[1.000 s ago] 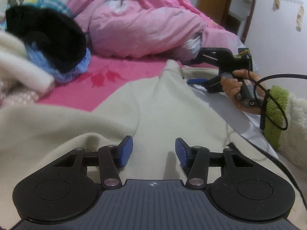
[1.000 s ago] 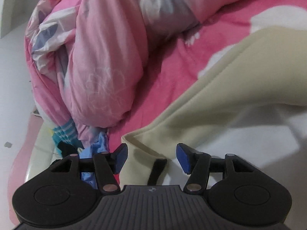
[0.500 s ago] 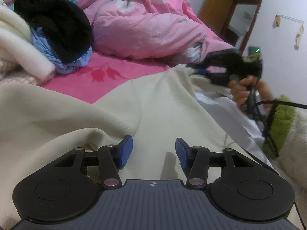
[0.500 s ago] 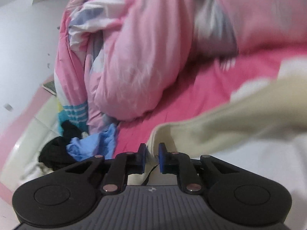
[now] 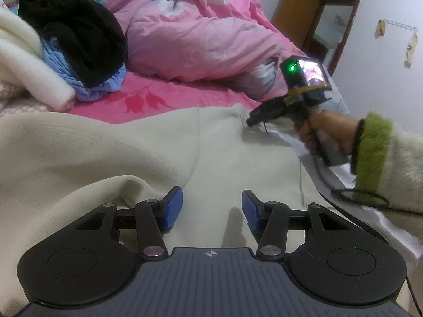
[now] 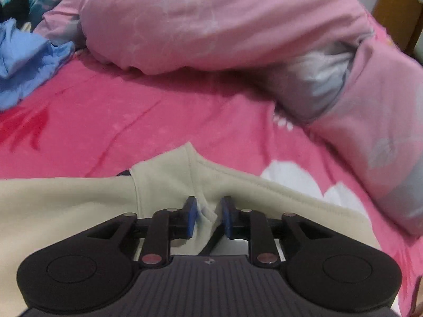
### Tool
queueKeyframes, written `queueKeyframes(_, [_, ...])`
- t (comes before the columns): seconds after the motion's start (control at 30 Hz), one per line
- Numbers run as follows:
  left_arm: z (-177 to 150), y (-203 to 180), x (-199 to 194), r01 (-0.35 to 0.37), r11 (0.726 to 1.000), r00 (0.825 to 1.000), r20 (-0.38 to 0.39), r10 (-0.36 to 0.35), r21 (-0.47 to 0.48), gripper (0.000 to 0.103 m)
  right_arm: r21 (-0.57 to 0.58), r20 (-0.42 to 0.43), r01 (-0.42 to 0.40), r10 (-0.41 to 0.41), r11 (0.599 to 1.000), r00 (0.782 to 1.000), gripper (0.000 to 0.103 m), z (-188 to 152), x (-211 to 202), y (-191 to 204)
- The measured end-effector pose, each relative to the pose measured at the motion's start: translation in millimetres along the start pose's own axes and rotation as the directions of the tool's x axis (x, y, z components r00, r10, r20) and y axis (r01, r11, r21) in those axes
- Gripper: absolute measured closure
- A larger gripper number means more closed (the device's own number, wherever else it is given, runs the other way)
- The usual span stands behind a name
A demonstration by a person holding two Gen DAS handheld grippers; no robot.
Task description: Fold clothes
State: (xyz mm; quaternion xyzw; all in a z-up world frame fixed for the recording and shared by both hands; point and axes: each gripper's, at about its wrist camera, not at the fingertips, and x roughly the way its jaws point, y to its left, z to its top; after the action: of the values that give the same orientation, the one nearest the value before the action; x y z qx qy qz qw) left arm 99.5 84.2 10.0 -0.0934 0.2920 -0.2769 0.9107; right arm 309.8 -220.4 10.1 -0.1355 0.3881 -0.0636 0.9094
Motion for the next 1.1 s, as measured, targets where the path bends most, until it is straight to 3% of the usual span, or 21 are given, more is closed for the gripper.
queueKeyframes(0.07, [0,0,0,-0.001,1.000,1.000,0.000,0.001,0.002,0.053,0.003,0.017,-0.005,0.005,1.000,1.000,0.077,2,-9,-7])
queueKeyframes(0.13, [0,-1,0,-0.002,1.000,1.000,0.000,0.002,0.003,0.053,0.103,0.066,-0.011,0.004,0.995,0.998,0.076,3,-33,-27])
queueKeyframes(0.2, [0,-1,-1,-0.004,1.000,1.000,0.000,0.004,0.007,0.053,0.159,0.119,-0.099,0.080,0.982,0.990,0.076,2,-66,-45])
queueKeyframes(0.3, [0,-1,-1,-0.006,1.000,1.000,-0.001,0.006,0.009,0.053,0.043,0.127,-0.261,0.254,0.964,0.959,0.076,-6,-106,-40])
queueKeyframes(0.37, [0,-1,0,-0.006,1.000,1.000,-0.002,0.006,0.009,0.053,-0.117,0.065,-0.355,0.364,0.928,0.929,0.078,-22,-123,-18])
queueKeyframes(0.47, [0,0,0,-0.004,1.000,1.000,-0.002,0.004,0.006,0.053,-0.263,-0.085,-0.449,0.443,0.854,0.893,0.078,-57,-118,16])
queueKeyframes(0.53, [0,0,0,-0.003,1.000,1.000,-0.003,0.003,0.005,0.053,-0.325,-0.140,-0.425,0.402,0.845,0.905,0.077,-82,-105,36])
queueKeyframes(0.67, [0,0,-1,0.001,1.000,1.000,0.000,-0.001,-0.001,0.053,-0.127,-0.061,-0.456,0.452,0.881,0.890,0.077,-71,-115,9])
queueKeyframes(0.7, [0,0,-1,0.001,1.000,1.000,0.000,-0.001,-0.002,0.053,-0.017,-0.019,-0.477,0.477,0.878,0.879,0.076,-68,-116,-9])
queueKeyframes(0.77, [-1,-1,-1,-0.002,1.000,1.000,-0.001,0.002,0.004,0.053,0.216,0.055,-0.503,0.504,0.837,0.862,0.075,-66,-114,-48])
queueKeyframes(0.87, [-1,-1,-1,-0.004,1.000,1.000,-0.001,0.004,0.007,0.053,0.509,0.063,-0.501,0.551,0.699,0.832,0.074,-79,-82,-91])
queueKeyframes(0.93, [-1,0,0,-0.002,1.000,1.000,-0.001,0.002,0.004,0.053,0.596,0.051,-0.517,0.613,0.615,0.788,0.074,-89,-60,-98])
queueKeyframes(0.97, [0,0,0,-0.002,1.000,1.000,-0.001,0.002,0.004,0.053,0.617,0.053,-0.520,0.628,0.591,0.777,0.074,-93,-53,-98])
queueKeyframes(1.1, [0,0,0,-0.002,1.000,1.000,-0.002,0.002,0.006,0.052,0.599,0.079,-0.551,0.641,0.581,0.763,0.074,-94,-46,-89])
